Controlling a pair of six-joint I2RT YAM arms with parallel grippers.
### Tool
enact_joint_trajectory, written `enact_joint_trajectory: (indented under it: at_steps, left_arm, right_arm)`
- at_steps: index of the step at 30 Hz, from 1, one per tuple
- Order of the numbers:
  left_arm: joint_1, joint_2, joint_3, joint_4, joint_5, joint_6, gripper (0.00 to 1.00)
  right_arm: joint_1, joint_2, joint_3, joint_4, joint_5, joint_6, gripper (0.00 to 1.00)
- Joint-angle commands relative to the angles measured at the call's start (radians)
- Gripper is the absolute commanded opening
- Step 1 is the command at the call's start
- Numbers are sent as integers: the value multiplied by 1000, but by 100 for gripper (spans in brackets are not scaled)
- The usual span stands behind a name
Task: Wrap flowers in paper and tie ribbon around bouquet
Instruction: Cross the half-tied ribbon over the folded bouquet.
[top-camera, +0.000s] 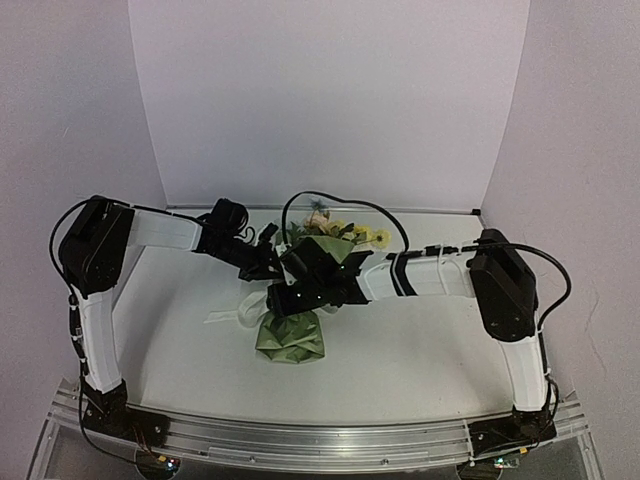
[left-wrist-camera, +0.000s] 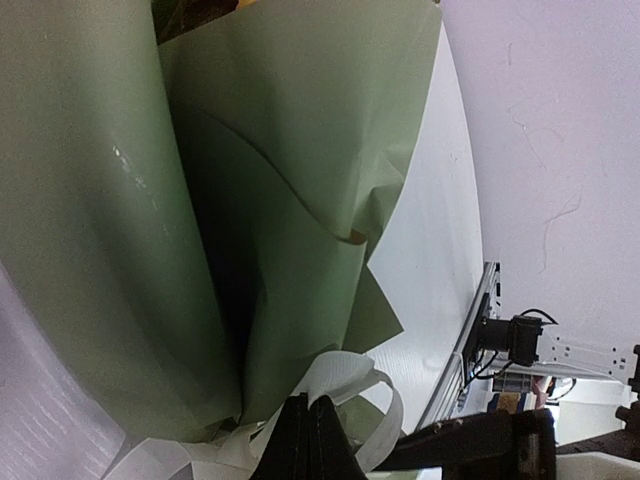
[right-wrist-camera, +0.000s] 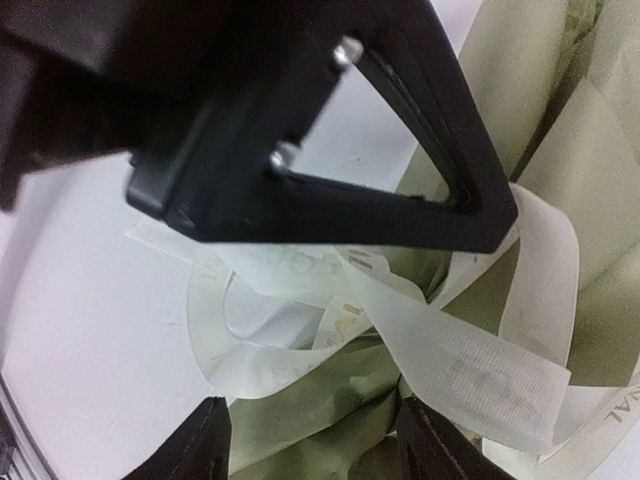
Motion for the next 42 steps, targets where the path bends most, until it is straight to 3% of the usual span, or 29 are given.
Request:
enact_joint_trajectory:
  at_steps: [1,8,29,32,39,42]
  left_arm:
    - [16,19,71,-85,60,61,0]
    - [15,22,68,-88,79,59,0]
    - [15,15,88,-178,98,120,0]
    - [16,15,86,-178,96,122,0]
    - [18,5,62,-164,49,115,0]
    - [21,-15,36,-144,14,105,0]
  right_arm:
    - [7,30,36,1,13,51,62]
    - [7,48,68,28,18,63,65]
    - [24,196,223,-10,63,110,52]
    - [25,204,236,-10,83,109,44]
    - [23,131,188,-9,107,97,4]
    - [22,69,137,-8,110,94,0]
